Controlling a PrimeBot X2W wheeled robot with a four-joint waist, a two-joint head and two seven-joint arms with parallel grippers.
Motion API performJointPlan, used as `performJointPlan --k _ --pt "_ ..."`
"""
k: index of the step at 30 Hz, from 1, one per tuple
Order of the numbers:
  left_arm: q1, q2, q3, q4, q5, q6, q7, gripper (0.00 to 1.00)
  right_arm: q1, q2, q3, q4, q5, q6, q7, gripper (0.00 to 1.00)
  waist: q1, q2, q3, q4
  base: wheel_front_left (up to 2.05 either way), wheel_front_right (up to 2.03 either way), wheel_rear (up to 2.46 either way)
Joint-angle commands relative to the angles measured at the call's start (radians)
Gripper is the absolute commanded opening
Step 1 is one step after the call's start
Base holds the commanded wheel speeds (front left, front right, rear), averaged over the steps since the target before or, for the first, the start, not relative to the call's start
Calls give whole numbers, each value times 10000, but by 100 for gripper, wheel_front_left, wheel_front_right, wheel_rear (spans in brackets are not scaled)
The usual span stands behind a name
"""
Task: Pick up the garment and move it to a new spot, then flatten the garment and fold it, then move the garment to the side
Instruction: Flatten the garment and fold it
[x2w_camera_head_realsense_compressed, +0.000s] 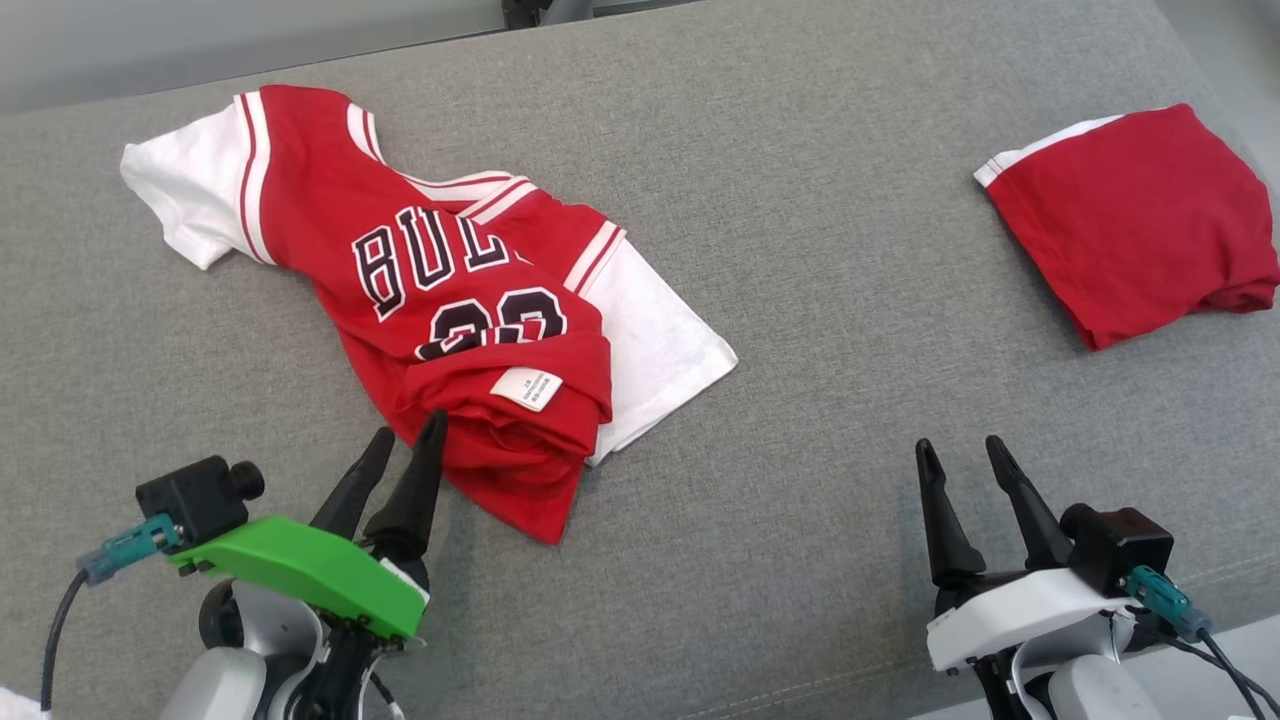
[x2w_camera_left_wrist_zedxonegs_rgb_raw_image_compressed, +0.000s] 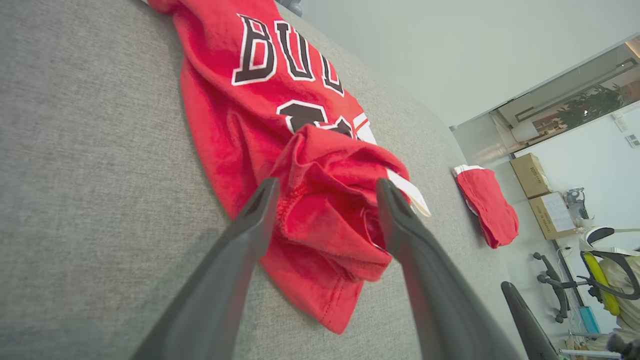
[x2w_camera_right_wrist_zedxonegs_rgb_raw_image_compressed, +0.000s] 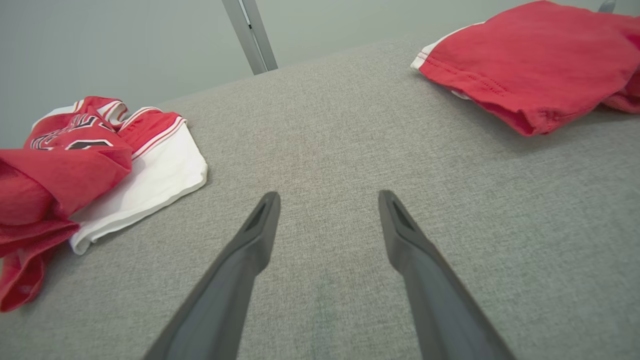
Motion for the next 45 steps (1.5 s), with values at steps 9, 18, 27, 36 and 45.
performJointPlan --k 9,18,27,36,45 --pt "-826 -480 -52 949 -387 -193 123 100 -132 -11 67 -32 18 -13 -1 100 0 49 231 -240 0 0 0" --pt "-926 -552 -209 1099 -344 -384 88 22 -129 -11 -20 -7 57 -13 -1 100 0 49 259 -262 0 0 0" --pt "-926 -420 -391 767 -81 -782 -108 0 -120 -10 -6 58 87 -13 -1 100 0 49 112 -196 0 0 0" --pt "-532 239 -56 -1226 19 -638 10 0 48 -10 -45 95 49 -13 -1 100 0 49 -76 -82 0 0 0" --pt "-62 1571 631 -3531 -39 -420 656 0 185 -11 -91 146 10 -13 -1 100 0 49 -339 122 0 0 0"
